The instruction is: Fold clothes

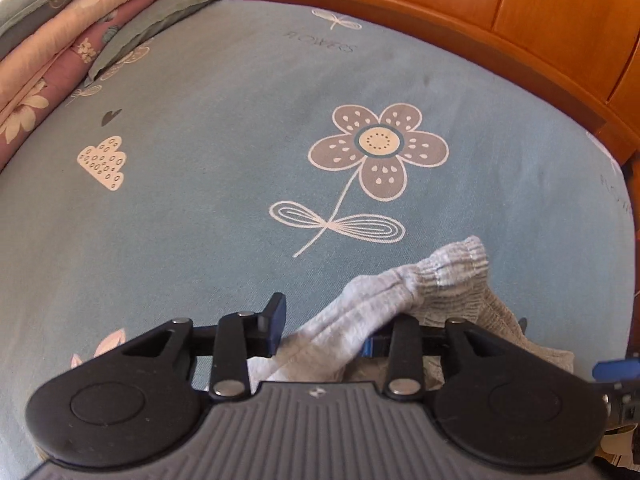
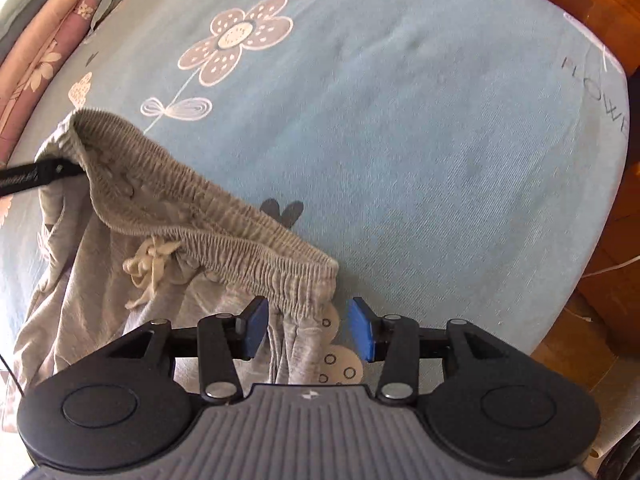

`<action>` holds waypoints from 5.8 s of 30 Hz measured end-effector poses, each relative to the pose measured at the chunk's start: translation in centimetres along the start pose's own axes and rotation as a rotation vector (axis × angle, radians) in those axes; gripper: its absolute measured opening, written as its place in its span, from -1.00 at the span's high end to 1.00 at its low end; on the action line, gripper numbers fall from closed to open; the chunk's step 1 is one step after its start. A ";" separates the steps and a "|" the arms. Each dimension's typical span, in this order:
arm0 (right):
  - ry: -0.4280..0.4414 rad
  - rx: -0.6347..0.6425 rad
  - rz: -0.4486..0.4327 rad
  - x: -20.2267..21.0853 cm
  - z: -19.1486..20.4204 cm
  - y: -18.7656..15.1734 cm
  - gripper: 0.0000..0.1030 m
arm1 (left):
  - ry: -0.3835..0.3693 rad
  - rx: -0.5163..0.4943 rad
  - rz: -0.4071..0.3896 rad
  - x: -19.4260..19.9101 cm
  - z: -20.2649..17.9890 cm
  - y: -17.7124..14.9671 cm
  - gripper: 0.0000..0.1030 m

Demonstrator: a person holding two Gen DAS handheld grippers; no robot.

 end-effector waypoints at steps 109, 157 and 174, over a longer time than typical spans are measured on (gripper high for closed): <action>0.217 0.667 -0.326 -3.5 4.6 0.3 0.90 | 0.286 0.641 -0.027 14.4 -1.7 -39.4 -0.67; 0.615 0.543 -0.066 -5.0 -0.2 1.5 0.22 | 0.252 0.605 -0.121 15.3 -2.7 -37.4 -0.67; 0.376 0.343 -0.266 0.6 -2.7 0.9 0.45 | 0.295 0.586 -0.117 16.4 -2.3 -38.7 -0.67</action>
Point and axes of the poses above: each gripper's, at about its wrist camera, not at the fingertips, and x roughly against the way its jaws point, z to its left, y to its top, the point moved 3 cm from there along -x, roughly the way its jaws point, and after that the axes turned 6 degrees about y, right-handed, at the moved point
